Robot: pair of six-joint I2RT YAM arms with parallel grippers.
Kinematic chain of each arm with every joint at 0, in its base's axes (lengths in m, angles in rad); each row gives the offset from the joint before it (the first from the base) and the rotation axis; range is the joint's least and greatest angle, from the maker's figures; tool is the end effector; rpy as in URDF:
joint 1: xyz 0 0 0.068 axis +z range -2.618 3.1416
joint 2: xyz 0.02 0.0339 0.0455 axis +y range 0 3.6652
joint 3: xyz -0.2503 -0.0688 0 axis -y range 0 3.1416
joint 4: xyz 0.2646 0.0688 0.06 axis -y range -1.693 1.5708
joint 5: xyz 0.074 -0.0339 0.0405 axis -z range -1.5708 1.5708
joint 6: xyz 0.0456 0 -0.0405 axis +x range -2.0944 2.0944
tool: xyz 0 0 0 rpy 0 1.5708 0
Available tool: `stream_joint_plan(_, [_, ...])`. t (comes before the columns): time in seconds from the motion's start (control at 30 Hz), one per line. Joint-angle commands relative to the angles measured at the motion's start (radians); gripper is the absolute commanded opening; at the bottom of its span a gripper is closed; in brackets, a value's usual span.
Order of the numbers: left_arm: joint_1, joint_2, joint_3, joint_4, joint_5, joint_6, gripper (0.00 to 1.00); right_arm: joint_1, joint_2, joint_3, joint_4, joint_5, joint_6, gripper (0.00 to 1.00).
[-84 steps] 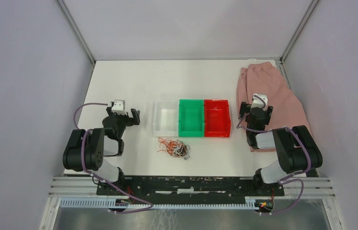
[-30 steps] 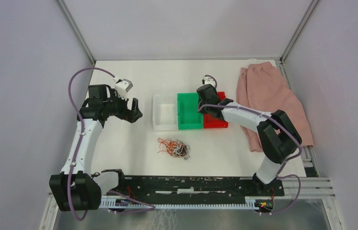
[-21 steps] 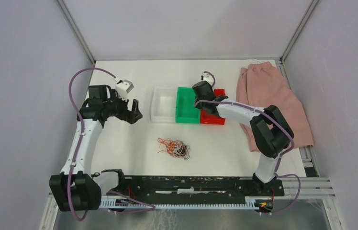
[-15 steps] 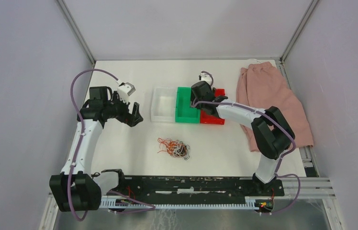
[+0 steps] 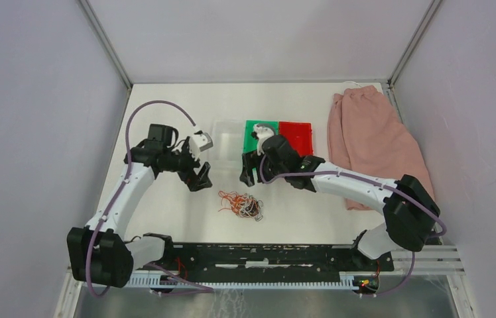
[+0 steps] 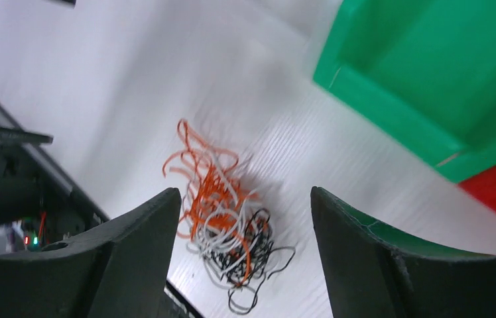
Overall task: Untangle the cables
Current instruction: Move the bin to the center of the board, then untie the cable.
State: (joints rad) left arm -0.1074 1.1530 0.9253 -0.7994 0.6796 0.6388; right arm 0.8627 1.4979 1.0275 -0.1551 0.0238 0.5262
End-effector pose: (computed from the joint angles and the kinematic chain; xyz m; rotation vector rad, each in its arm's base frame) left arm 0.2419 -0.0549 0.2473 1.0846 2.1281 -0.6368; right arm 0.2361 0.2741 0.2267 -0.3712 2.2688 0.7312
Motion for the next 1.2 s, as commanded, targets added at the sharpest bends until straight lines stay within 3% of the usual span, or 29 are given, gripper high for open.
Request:
stream_joint_plan(0.0, [-0.08, 0.045, -0.006, -0.015, -0.024, 0.136, 0.99, 0.033, 0.014, -0.052, 0.016, -0.225, 0.019, 0.77])
stream_joint_plan(0.2, [-0.118, 0.137, 0.027, -0.034, 0.004, 0.231, 0.95, 0.056, 0.043, -0.116, 0.038, -0.254, 0.055, 0.71])
stream_joint_plan(0.4, [-0.172, 0.204, 0.017, 0.017, -0.011, 0.261, 0.9, 0.06, 0.065, -0.153, 0.056, -0.233, 0.065, 0.51])
stream_joint_plan(0.73, [-0.251, 0.242, -0.048, 0.181, -0.044, 0.237, 0.66, 0.059, 0.044, -0.198, 0.087, -0.211, 0.076, 0.22])
stream_joint_plan(0.9, [-0.274, 0.278, -0.052, 0.183, -0.035, 0.261, 0.59, 0.06, 0.019, -0.209, 0.079, -0.195, 0.076, 0.2])
stream_joint_plan(1.17, [-0.286, 0.303, -0.043, 0.105, -0.003, 0.38, 0.57, 0.059, 0.008, -0.223, 0.064, -0.17, 0.075, 0.18])
